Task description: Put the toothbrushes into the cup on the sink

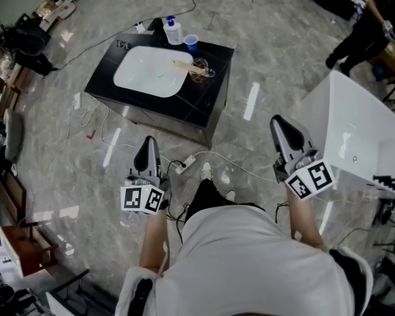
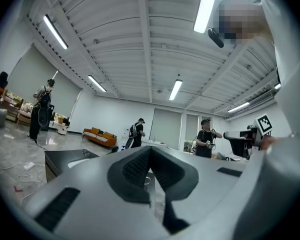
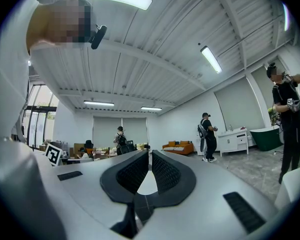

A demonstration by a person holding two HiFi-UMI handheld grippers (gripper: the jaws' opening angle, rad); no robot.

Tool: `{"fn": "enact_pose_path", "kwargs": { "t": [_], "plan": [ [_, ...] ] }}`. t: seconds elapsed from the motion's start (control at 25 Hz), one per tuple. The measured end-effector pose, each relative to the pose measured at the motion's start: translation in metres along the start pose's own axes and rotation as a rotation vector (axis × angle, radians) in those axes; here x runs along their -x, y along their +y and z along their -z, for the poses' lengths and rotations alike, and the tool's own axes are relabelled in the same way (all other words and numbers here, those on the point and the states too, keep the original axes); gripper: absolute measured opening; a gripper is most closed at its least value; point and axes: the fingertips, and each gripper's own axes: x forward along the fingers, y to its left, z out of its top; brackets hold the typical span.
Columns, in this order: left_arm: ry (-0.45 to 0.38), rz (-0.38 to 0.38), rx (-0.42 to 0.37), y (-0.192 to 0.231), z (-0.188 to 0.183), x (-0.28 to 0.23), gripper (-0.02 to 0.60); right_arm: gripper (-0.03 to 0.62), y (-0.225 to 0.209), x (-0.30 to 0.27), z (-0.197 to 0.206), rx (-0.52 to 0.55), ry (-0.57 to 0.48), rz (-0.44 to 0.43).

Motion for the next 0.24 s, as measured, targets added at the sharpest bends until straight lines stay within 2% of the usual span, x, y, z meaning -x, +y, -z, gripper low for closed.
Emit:
{"fn": "enact_pose_path", "kwargs": {
  "t": [0.24],
  "plan": [
    [0.014,-0.022,0.016,0.008,0.009,0.012,0.003,0.046,0.002,0.002,0.009,-0.007,0.012,0.002]
  ]
}}
